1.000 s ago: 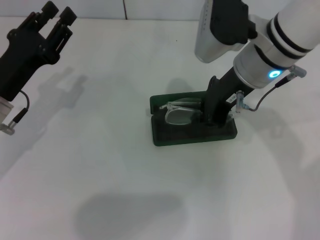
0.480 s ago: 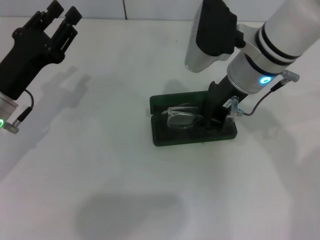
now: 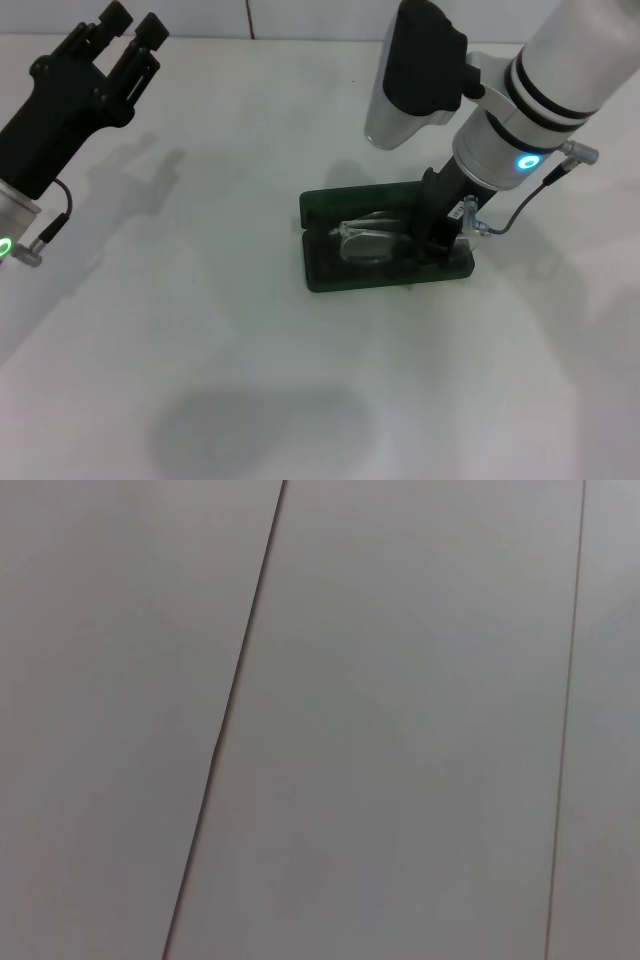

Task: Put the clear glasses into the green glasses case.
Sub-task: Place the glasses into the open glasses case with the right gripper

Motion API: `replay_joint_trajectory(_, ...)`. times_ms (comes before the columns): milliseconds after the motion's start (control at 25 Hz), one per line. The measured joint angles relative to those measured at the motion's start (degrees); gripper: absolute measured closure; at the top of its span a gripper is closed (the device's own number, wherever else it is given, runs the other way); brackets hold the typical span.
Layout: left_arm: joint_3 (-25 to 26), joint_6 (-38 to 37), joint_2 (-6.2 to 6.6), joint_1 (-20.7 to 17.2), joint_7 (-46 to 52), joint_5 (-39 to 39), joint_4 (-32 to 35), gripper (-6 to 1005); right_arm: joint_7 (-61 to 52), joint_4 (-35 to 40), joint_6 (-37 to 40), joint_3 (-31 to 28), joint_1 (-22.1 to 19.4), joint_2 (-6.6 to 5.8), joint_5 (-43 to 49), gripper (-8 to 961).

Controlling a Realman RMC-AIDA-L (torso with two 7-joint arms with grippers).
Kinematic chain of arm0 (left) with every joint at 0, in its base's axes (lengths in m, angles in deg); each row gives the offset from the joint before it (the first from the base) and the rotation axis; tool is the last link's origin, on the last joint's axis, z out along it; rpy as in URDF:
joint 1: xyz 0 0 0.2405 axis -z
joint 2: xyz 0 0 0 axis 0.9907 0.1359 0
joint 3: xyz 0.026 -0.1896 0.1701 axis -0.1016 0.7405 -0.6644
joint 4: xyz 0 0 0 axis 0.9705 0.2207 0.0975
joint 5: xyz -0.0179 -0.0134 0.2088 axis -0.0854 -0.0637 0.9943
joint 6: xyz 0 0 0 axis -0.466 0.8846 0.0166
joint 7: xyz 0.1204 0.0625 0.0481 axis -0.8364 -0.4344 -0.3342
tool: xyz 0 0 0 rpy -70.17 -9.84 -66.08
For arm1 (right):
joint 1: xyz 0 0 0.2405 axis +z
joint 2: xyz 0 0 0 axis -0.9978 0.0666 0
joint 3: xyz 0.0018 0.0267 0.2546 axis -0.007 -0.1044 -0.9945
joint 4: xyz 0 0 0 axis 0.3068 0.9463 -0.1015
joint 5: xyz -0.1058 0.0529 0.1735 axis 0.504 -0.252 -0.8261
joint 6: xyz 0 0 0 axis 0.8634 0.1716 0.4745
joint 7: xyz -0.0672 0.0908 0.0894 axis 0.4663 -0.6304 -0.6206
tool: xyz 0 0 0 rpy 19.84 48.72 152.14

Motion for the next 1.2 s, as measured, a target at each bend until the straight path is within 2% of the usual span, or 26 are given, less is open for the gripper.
replay_joint_trajectory(720, 0.04, 0.08, -0.69, 0.20, -0.08, -0.13, -0.18, 492, -1.99, 0.77, 0.54, 1.79, 1.24, 0.00, 1.47, 832)
replay_joint_trajectory(1200, 0.04, 0.11, -1.25, 0.29, -0.08, -0.03, -0.32, 492, -1.94, 1.08, 0.52, 1.90, 0.72, 0.00, 3.13, 735)
